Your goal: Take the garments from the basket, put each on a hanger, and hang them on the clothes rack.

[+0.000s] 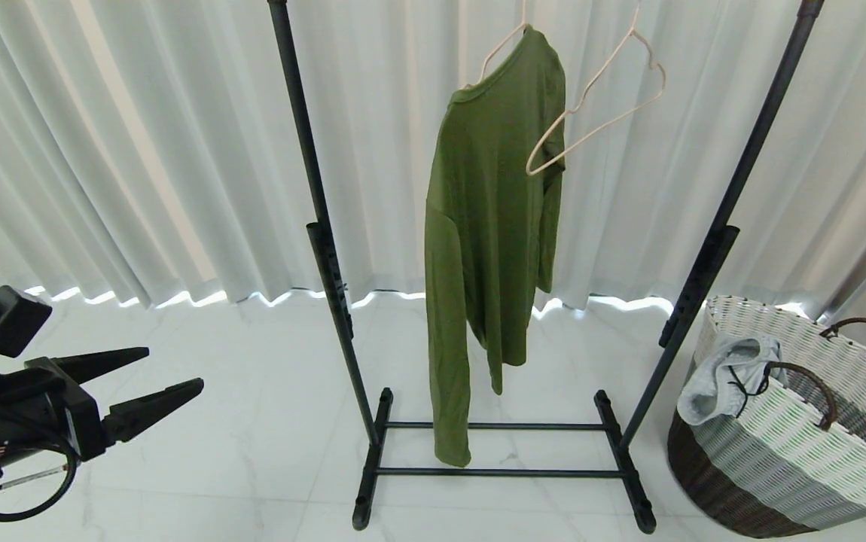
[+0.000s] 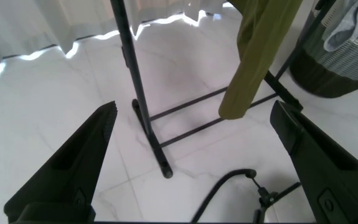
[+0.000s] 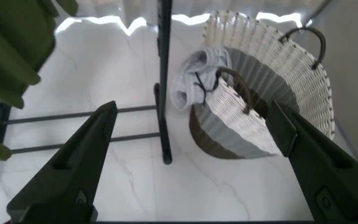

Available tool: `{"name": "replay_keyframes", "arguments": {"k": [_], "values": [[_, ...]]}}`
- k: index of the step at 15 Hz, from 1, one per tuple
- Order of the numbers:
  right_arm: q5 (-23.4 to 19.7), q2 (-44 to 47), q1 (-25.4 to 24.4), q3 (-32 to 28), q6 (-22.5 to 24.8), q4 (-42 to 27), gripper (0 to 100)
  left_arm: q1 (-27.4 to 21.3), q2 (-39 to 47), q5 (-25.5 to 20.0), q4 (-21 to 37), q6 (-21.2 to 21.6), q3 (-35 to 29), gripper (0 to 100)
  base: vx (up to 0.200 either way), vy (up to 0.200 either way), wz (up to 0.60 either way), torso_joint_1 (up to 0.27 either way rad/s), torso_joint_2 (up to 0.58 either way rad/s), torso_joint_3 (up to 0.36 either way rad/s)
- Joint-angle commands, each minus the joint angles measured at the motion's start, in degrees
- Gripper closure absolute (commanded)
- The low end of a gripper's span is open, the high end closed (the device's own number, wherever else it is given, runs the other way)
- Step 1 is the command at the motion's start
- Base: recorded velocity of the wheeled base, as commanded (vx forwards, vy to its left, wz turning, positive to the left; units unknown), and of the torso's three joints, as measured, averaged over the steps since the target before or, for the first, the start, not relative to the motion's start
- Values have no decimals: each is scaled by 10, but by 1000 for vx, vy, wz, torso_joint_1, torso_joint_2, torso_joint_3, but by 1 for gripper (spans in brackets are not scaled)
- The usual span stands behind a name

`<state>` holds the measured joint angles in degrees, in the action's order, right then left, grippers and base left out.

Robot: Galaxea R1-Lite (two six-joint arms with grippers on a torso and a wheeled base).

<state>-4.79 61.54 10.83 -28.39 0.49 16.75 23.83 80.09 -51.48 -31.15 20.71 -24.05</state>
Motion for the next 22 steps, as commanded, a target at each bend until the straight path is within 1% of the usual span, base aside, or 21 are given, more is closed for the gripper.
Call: {"name": "replay_keyframes", "arguments": {"k": [1,3,6,8,17,21,22], "values": [[0,3,4,4,1,-1,0,1,-6,0,-5,0,12,0,0,0,0,0,0,0],[0,2,4,4,14,-1,0,1,-10,0,-13,0,19,0,0,0,0,0,0,0],[0,-5,5,12,36,-2,0,1,-11,1,-23,0,28,0,0,-200,0,-1,2,2],[0,-5,5,15,41,-3,0,1,-11,1,-27,0,28,0,0,-200,0,7,7,5],[0,-2,4,17,42,-3,0,-1,-6,1,-27,3,28,0,0,-200,0,3,2,3],[0,-1,5,30,65,-1,0,-1,2,0,-27,2,28,0,0,0,0,0,0,0],[-1,-1,4,30,68,-1,0,-2,2,0,-26,2,28,0,200,0,0,7,7,2]]}}
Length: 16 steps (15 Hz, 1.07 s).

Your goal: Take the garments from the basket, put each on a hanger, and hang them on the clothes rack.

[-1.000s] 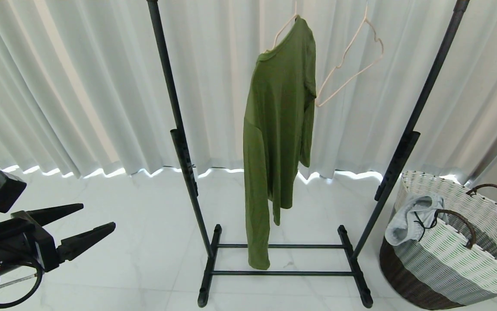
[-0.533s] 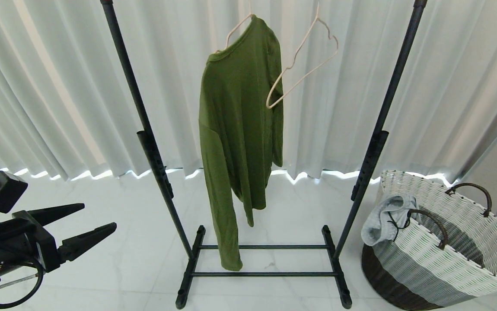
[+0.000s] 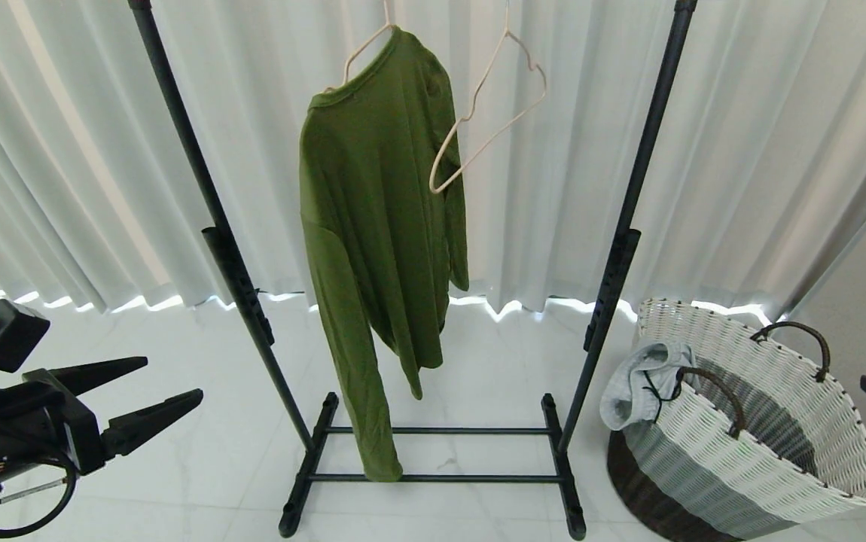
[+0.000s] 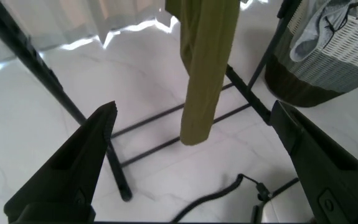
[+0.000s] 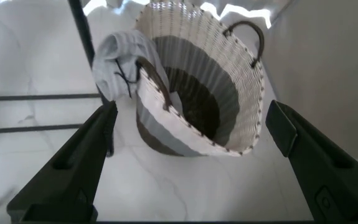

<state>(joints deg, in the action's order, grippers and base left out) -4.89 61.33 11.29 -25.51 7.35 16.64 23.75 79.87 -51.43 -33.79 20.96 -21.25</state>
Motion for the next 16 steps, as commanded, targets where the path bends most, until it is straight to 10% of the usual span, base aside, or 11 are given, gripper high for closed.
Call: {"name": "replay_keyframes", "arguments": {"k": [1,8,14,16], "values": [[0,2,0,1,6,1,0,-3,5,-1,0,0,0,0,200,0,0,7,2,-2],[-1,73,0,0,37,3,0,-55,41,9,0,0,3,0,200,0,0,4,4,0],[1,195,-7,35,88,146,0,-108,18,294,0,3,76,0,67,0,0,2,2,-1],[0,197,-18,44,88,146,0,-119,-17,324,0,-3,103,0,0,0,0,0,0,0]]}}
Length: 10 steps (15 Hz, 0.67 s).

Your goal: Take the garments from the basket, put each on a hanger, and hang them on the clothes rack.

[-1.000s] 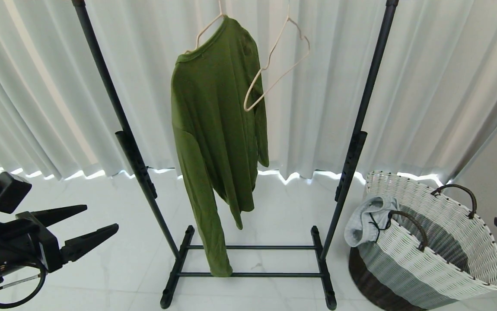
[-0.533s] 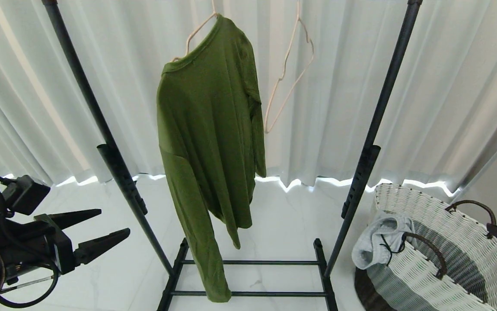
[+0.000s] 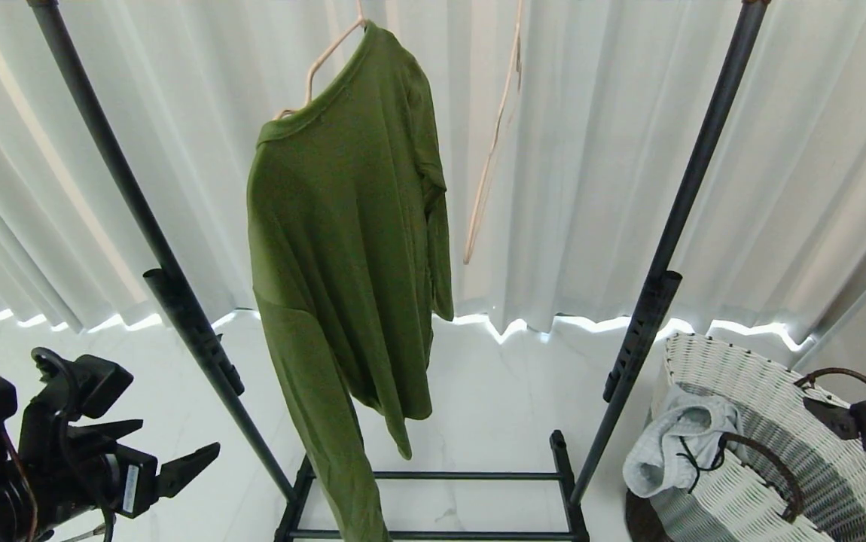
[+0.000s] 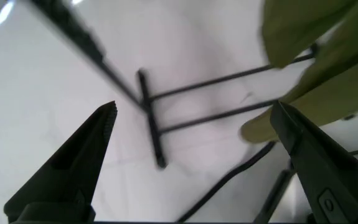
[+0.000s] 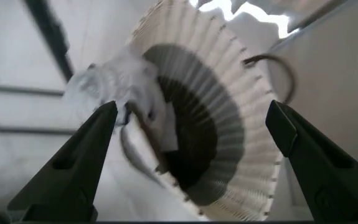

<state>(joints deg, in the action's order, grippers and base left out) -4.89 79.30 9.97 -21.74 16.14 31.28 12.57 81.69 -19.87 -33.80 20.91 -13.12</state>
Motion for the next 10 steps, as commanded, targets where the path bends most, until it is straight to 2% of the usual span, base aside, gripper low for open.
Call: {"name": "replay_keyframes", "arguments": {"k": [1,5,6,7,8,10], "values": [[0,33,-7,6,1,0,0,-11,-48,9,0,-1,40,0,0,0,0,0,0,0],[1,115,-36,3,55,4,0,-98,-65,0,0,-17,85,0,0,0,0,0,0,0],[2,159,-52,-1,79,26,0,-149,-65,0,0,-60,96,0,0,0,0,0,0,0],[8,188,-70,-4,81,52,0,-181,-74,1,0,-99,96,0,0,0,0,0,0,0],[38,224,-91,-9,81,72,0,-203,-94,2,0,-133,95,0,0,0,0,0,0,0],[90,287,-126,-28,78,116,0,-215,-128,4,0,-144,98,0,0,0,0,0,0,0]]}}
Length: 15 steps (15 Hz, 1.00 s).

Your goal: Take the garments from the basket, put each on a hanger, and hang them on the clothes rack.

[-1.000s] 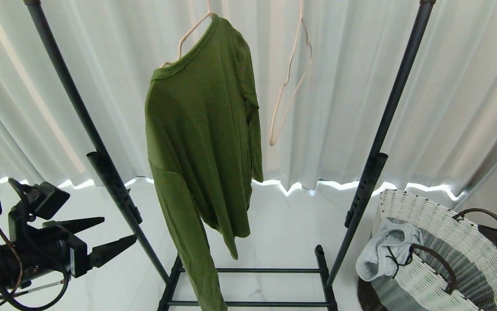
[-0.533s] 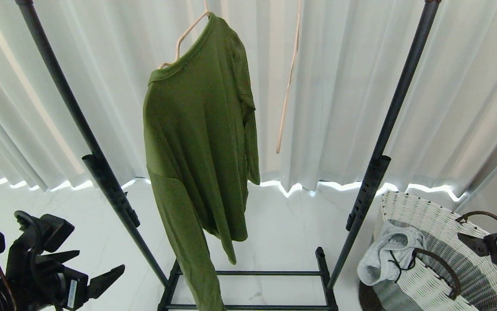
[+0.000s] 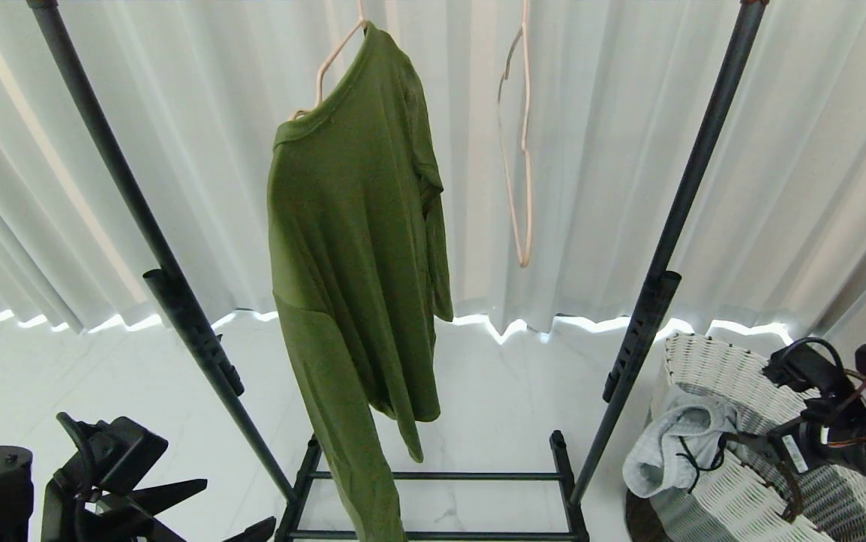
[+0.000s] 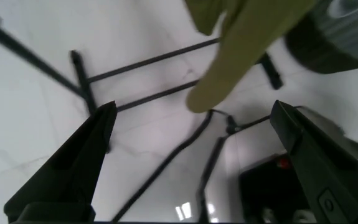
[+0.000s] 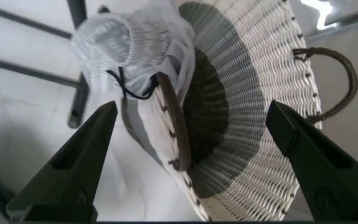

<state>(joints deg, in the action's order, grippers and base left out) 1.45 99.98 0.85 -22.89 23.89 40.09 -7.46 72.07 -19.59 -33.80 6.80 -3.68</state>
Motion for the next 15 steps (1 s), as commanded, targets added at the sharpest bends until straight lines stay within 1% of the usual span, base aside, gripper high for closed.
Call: {"name": "replay_keyframes", "arguments": {"k": [1,3,5,7,8,11,13,15], "values": [[30,105,-44,-25,0,42,0,-15,-40,1,0,-5,5,0,0,0,0,0,0,0],[37,152,-50,-55,-3,53,0,-13,-41,2,0,-6,11,0,0,0,0,0,0,0],[39,177,-50,-80,-6,53,0,-10,-37,2,0,-6,11,0,0,0,0,0,0,0],[72,198,-48,-115,-14,53,0,-10,-36,2,0,-5,11,0,0,0,0,0,0,0],[77,203,-47,-124,-15,53,0,-10,-37,2,0,-4,11,0,0,0,0,0,0,0],[83,204,-47,-133,-16,53,0,-10,-36,2,0,-3,12,0,0,0,0,0,0,0],[108,199,-49,-132,-17,54,0,-10,-38,2,0,-2,12,0,0,0,0,0,0,0],[110,186,-50,-130,-16,54,0,-10,-37,1,0,-2,10,0,0,0,0,0,0,0]]}}
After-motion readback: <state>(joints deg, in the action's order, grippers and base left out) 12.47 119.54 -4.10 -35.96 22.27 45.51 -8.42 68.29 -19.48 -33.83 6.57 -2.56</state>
